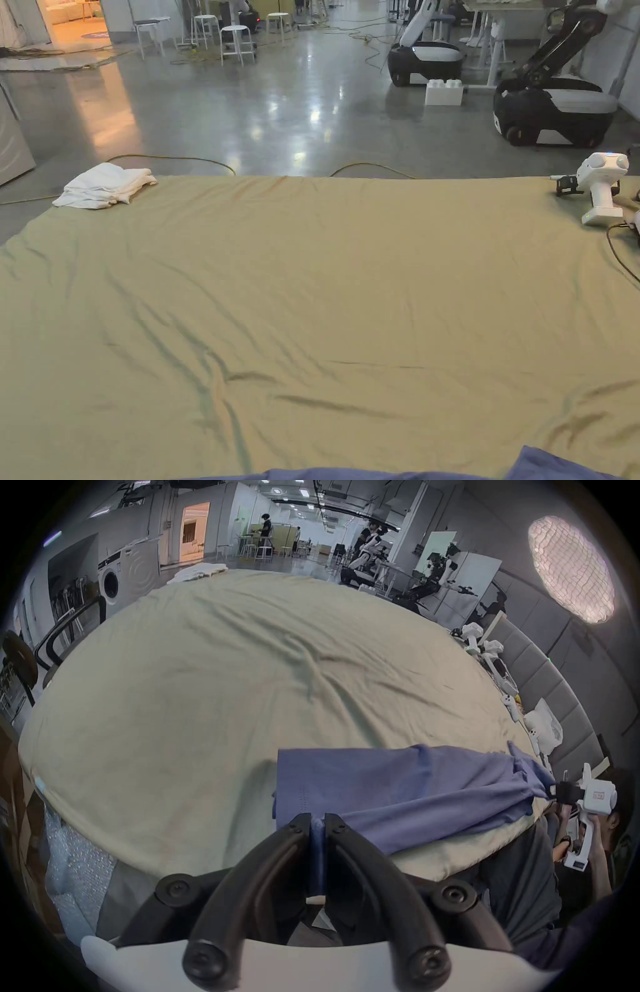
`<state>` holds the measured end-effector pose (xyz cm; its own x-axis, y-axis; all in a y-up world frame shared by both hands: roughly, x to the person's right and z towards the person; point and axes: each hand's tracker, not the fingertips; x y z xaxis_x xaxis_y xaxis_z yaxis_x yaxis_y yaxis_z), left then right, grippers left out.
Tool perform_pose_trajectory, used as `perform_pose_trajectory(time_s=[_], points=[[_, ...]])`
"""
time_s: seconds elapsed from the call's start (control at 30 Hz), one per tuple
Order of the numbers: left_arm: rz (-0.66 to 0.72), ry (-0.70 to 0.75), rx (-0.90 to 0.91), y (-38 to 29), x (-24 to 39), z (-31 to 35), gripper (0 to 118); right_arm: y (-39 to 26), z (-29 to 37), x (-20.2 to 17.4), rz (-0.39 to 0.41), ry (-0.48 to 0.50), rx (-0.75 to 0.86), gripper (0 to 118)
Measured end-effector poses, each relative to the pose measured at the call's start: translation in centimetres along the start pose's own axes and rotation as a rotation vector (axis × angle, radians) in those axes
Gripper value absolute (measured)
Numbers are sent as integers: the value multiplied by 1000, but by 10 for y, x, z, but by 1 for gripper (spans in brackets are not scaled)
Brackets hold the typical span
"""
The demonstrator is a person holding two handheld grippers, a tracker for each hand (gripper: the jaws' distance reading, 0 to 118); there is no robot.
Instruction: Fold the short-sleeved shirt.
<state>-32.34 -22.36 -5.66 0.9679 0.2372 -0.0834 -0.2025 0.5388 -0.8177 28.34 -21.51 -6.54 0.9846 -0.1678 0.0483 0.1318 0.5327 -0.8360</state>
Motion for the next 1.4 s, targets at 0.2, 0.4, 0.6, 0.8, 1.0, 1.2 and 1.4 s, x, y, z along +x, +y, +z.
perform_pose_trajectory(time_s=[0.2, 0.4, 0.6, 0.8, 1.0, 1.2, 1.4], points=[[-60, 60, 31, 11, 1, -5, 101, -8, -11, -10, 82, -52, 35, 59], [-123, 31, 348, 29, 27, 70, 104, 9, 27, -18, 31, 37, 219, 69], [-162, 87, 787, 37, 97, 180, 104, 30, 109, -62, 149, 129, 590, 69], [-220, 197, 930, 13, 146, 220, 102, 29, 174, -121, 242, 165, 825, 68], [-315, 299, 878, 4, 167, 230, 24, 22, 198, -138, 285, 155, 901, 8], [-245, 141, 987, 0, 167, 249, 0, 18, 200, -142, 302, 154, 931, 0], [-265, 112, 977, 6, 171, 248, 0, 17, 196, -143, 297, 189, 928, 0]])
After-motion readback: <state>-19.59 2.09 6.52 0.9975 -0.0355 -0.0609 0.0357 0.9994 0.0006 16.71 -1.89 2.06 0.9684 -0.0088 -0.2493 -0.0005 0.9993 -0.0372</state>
